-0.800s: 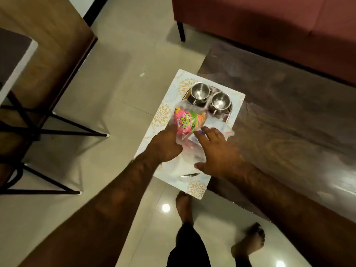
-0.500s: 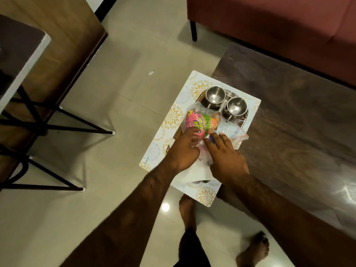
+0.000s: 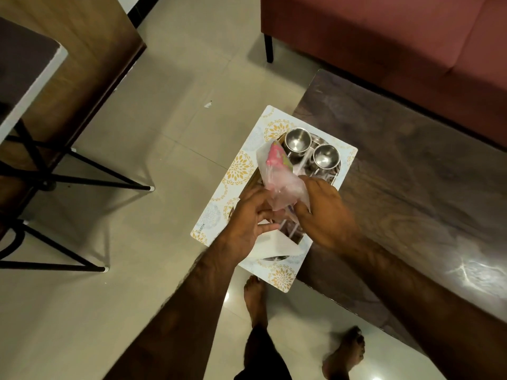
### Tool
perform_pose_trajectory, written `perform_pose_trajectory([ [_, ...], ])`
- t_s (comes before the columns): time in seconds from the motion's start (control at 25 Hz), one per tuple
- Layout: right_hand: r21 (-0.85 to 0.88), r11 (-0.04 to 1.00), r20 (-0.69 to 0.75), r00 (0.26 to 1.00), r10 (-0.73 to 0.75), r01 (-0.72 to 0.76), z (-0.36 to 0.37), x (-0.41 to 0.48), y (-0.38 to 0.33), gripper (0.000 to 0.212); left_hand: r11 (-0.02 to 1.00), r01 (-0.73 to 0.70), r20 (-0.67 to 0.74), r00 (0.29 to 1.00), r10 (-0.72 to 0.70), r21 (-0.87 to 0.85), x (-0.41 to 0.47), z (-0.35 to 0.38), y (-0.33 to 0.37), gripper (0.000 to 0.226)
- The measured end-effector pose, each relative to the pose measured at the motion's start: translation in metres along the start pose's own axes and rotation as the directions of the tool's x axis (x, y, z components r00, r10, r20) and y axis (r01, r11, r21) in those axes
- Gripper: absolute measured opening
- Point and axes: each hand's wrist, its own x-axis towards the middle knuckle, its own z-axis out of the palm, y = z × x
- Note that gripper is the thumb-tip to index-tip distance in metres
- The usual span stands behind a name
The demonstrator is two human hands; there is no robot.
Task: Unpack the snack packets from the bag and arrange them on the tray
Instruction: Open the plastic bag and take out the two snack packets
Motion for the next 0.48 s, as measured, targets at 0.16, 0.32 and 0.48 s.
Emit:
perform_pose_trajectory([
  [0.16,0.025,1.000,0.014,1.000,0.015,-0.015,-0.013,-0.002,-0.009,0.084,0.991,-0.091,-0.084,0.991,0.100,0.097,-0.006,0.011,0.013,0.033],
  [0.32,-0.037,0.997,-0.074,0.995,-0.073,0.071,-0.028,-0.016,-0.023,0.080,0.971,-0.196,-0.137,0.967,0.215,0.139,-0.021,0.016,0.033,0.045],
  [0.48,-0.114,0.992,-0.121,0.990,-0.072,0.058,-0.040,-0.026,-0.034,0.054,0.934,-0.232,-0.131,0.953,0.275,0.270,-0.035,0.020,0.053,0.051],
])
